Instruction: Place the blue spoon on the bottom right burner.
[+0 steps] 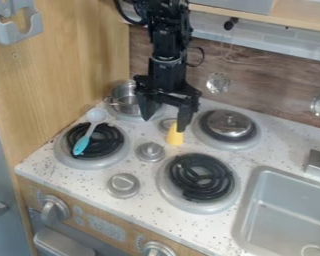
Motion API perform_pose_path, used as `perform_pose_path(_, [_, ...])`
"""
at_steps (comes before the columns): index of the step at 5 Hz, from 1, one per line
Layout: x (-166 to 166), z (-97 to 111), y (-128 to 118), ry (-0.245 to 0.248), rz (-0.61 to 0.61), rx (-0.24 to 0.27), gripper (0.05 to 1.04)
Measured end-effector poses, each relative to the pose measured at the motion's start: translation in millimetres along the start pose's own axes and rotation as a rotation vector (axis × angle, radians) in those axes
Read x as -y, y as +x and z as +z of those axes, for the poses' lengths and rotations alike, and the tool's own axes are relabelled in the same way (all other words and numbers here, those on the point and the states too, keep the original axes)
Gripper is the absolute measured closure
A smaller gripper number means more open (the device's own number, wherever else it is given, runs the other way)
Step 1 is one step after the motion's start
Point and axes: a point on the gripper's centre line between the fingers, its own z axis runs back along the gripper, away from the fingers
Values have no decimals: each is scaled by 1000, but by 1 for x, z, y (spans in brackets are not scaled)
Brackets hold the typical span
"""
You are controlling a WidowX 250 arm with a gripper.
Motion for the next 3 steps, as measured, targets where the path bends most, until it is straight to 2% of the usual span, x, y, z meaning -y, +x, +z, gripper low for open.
perform_pose_path(1, [1, -14, -9, -8, 1, -44, 84])
perform_pose_path(2, [-30, -19, -20, -18, 50, -49, 83])
perform_pose_path(3, [-81, -17, -28, 22, 150, -34, 83])
